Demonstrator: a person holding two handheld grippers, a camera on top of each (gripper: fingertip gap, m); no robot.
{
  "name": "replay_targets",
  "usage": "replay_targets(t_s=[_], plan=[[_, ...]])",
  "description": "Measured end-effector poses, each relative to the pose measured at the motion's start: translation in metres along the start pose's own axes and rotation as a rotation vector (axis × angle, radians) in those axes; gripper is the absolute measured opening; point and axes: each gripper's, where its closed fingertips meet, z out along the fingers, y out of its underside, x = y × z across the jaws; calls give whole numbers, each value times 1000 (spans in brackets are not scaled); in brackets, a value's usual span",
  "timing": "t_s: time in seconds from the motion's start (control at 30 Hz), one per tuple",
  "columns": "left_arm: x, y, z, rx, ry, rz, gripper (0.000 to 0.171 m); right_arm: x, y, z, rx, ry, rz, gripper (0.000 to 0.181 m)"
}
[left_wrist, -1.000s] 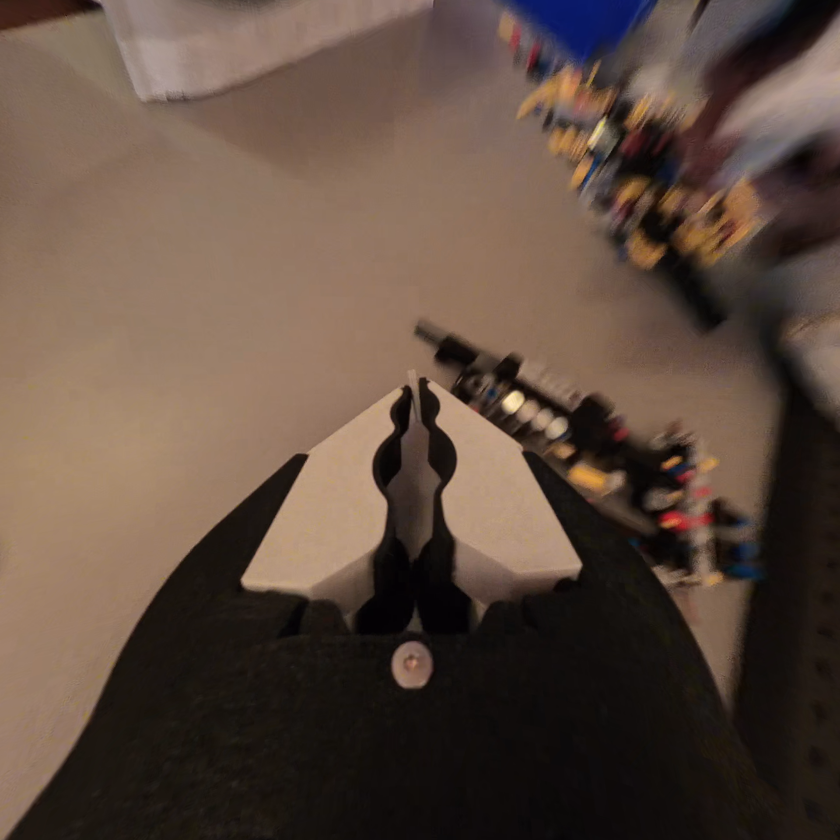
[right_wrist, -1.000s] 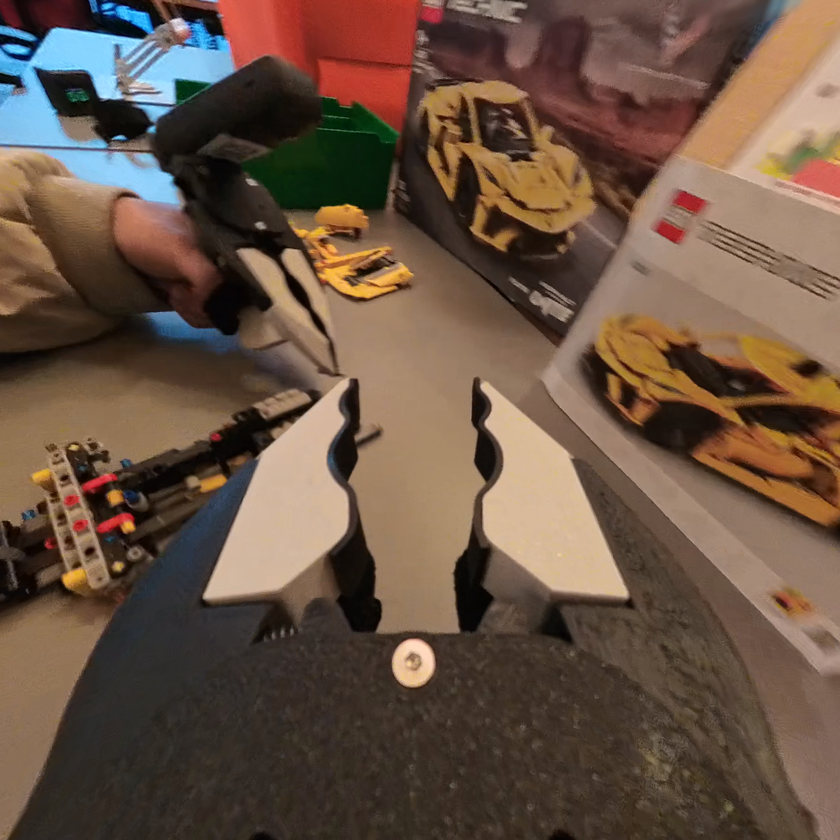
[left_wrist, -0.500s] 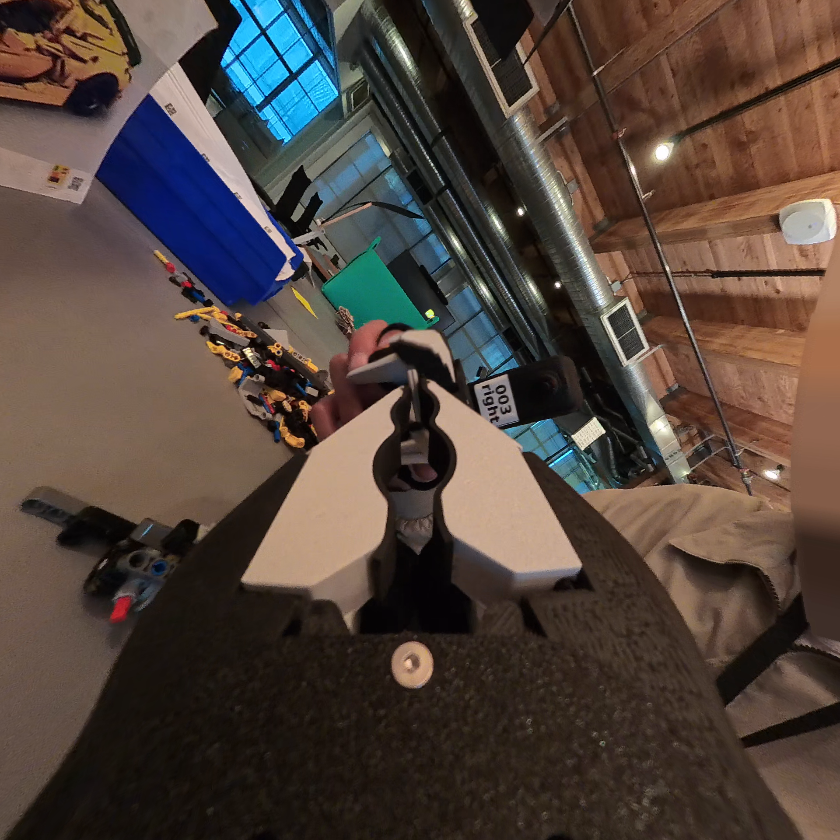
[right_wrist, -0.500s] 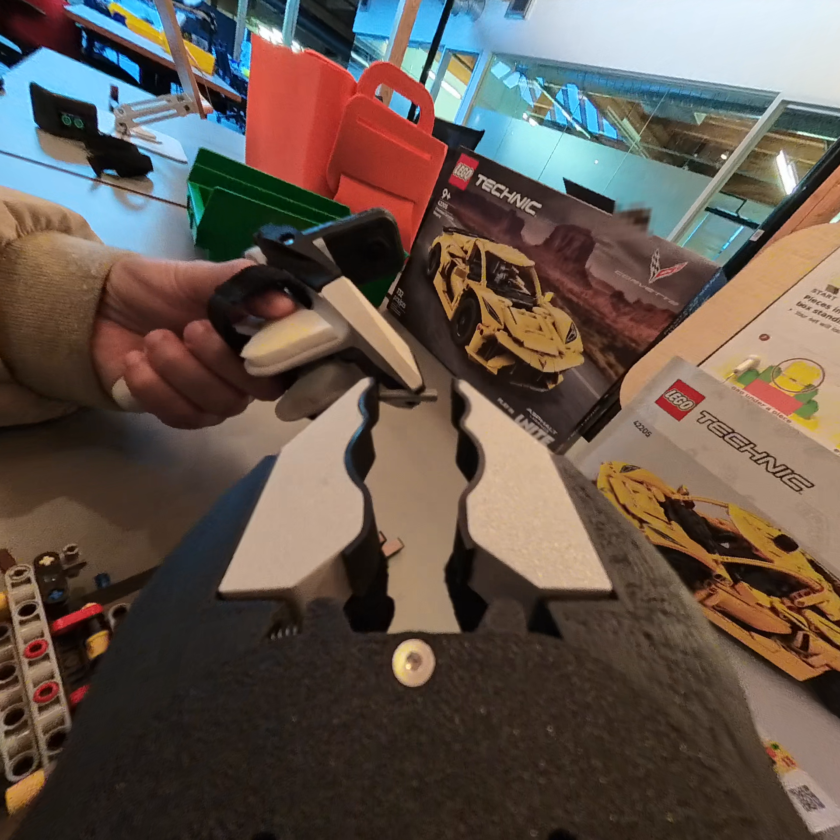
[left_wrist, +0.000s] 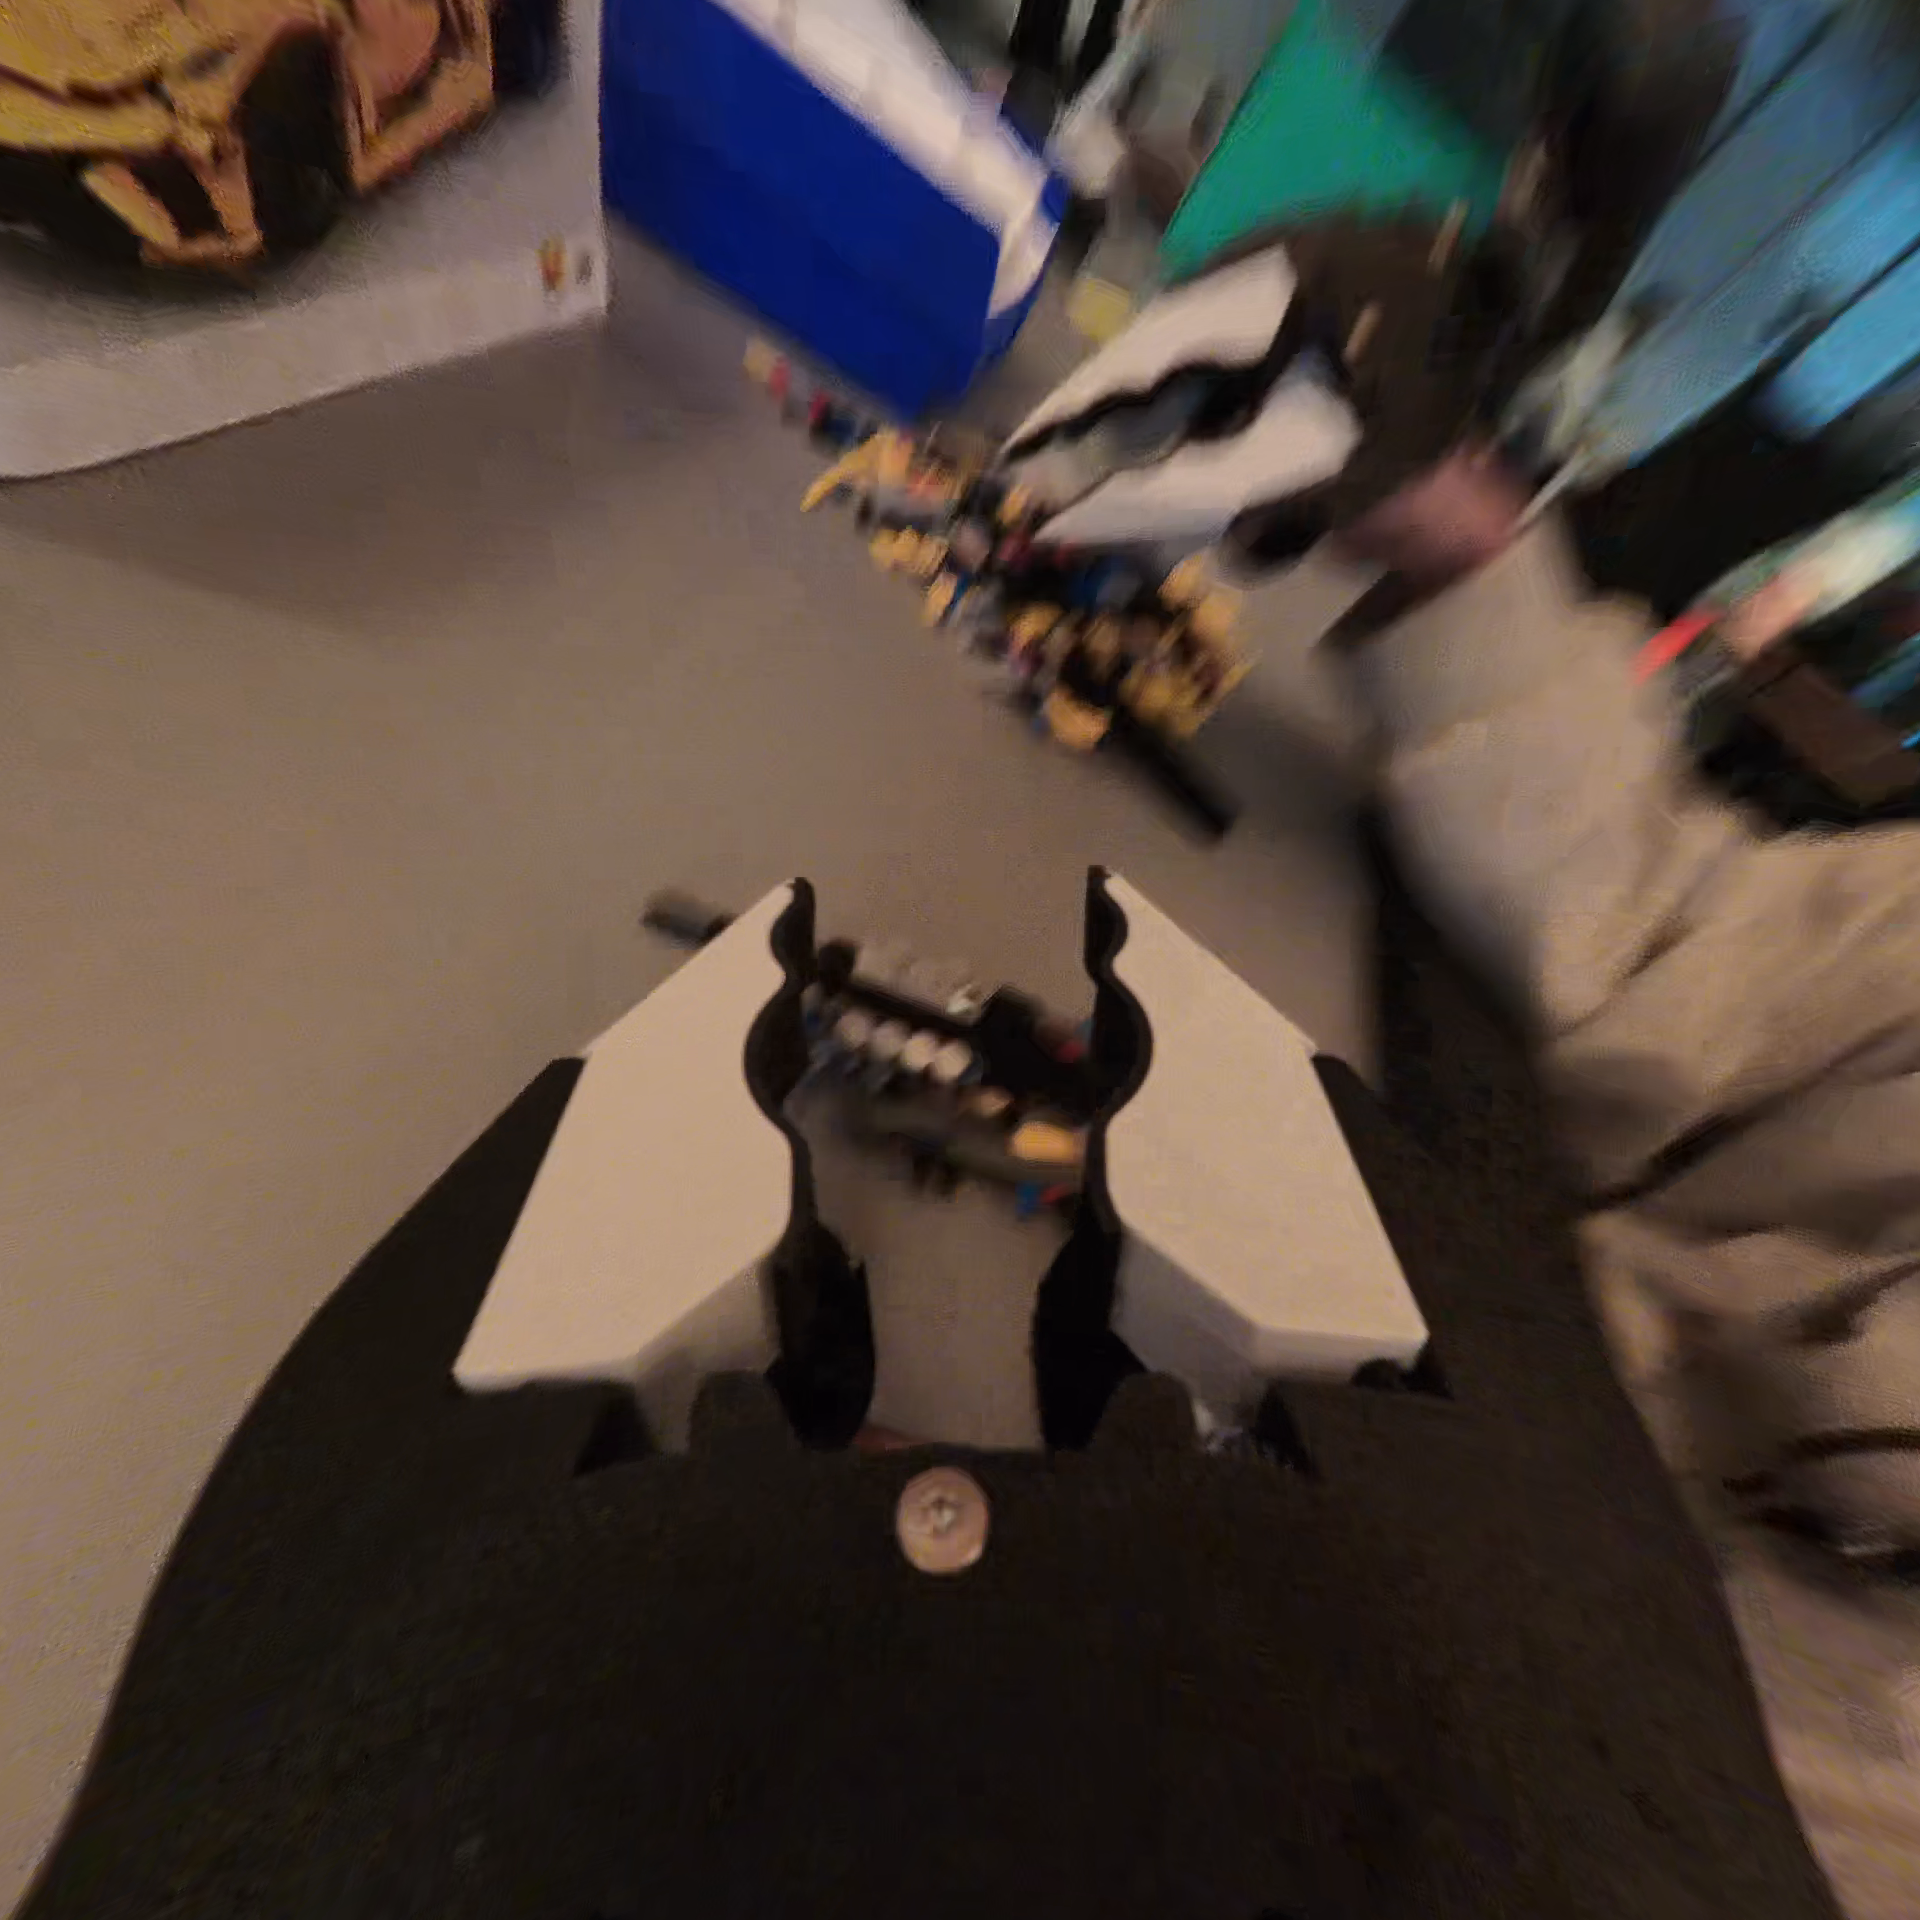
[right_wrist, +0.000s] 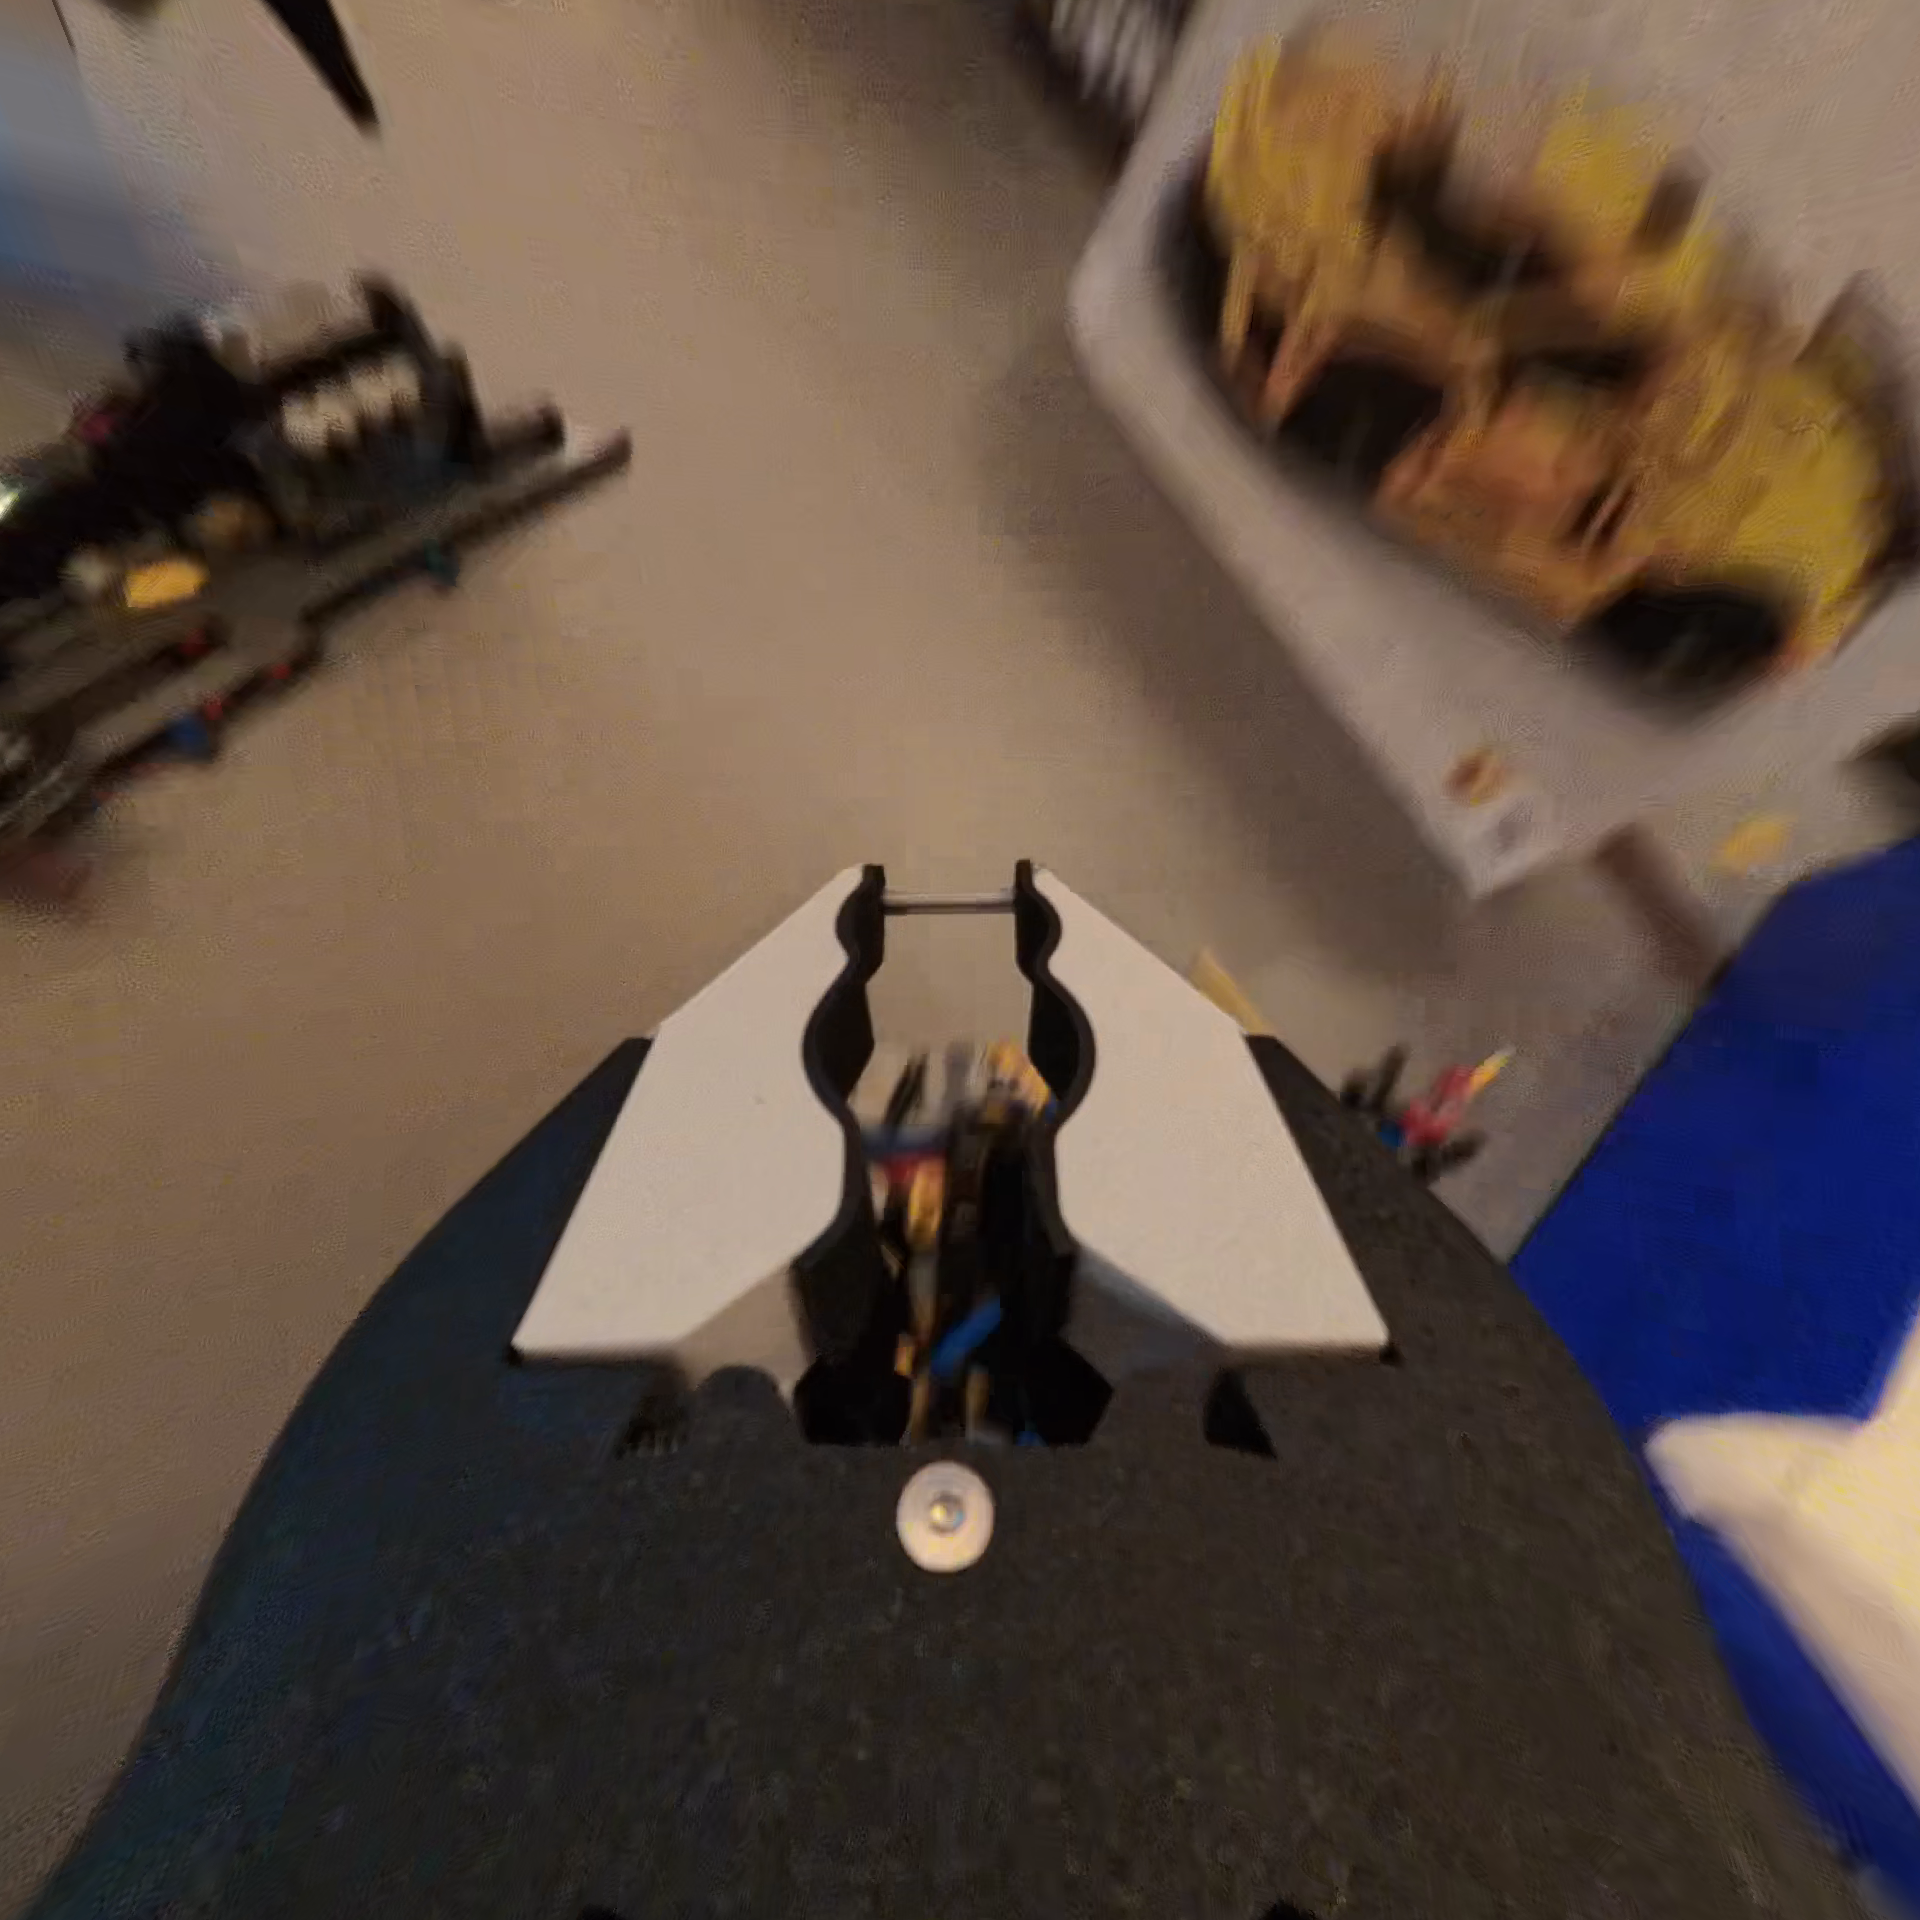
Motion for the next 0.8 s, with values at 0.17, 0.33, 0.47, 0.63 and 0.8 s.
replay_targets(t_s=[0.17,0.33,0.47,0.63,0.8], plan=[[-17,26,13,-151,-194,154,57,11,51,-22,-85,-29,122,24],[1,24,13,-98,12,-11,60,20,48,-18,-67,47,72,26],[4,25,12,-89,60,-46,60,15,44,-11,-38,7,104,37],[18,48,33,-197,106,4,61,-9,20,0,40,-106,105,35],[32,50,38,-219,182,35,43,-76,-25,17,95,-494,254,32]])
